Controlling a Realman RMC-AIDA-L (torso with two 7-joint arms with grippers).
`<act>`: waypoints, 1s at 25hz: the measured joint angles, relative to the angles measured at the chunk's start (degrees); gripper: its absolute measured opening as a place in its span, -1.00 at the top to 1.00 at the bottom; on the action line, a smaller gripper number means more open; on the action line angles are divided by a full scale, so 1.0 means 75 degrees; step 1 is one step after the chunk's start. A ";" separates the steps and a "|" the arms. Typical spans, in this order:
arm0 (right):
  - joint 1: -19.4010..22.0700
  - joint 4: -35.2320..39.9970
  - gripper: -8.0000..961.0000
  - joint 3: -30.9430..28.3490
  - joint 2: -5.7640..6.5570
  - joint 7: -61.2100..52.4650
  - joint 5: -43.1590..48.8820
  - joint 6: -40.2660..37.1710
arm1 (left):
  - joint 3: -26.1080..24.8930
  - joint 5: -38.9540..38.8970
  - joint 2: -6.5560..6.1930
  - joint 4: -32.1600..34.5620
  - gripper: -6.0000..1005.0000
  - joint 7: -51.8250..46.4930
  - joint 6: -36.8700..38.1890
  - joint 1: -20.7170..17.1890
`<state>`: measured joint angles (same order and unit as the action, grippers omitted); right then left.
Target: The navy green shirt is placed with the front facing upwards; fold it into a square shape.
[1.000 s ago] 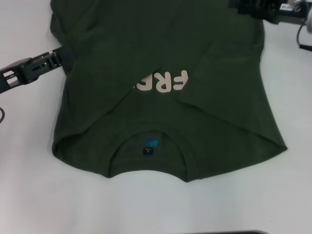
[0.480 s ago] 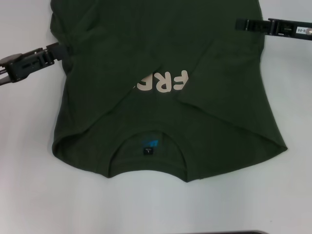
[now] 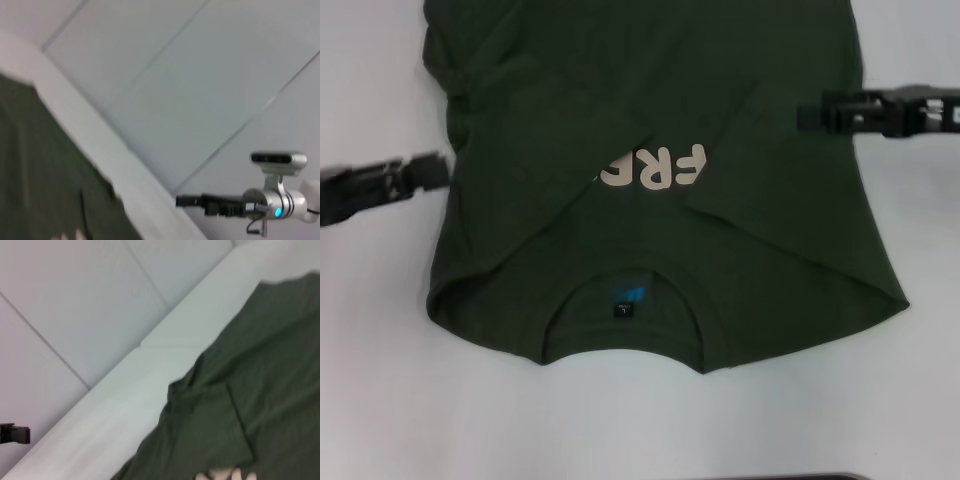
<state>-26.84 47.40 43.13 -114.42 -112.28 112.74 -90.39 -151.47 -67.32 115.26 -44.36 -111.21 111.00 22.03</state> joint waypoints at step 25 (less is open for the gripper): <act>0.0381 -0.0157 -0.77 -0.0349 0.0513 -0.2133 0.0261 -0.0528 | 0.0265 0.2477 -0.0352 0.0869 -0.16 -0.3610 -0.1802 -0.0015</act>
<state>-23.99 46.23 40.51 -110.57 -128.28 114.70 -94.36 -149.49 -48.74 112.62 -37.85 -138.28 97.48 21.92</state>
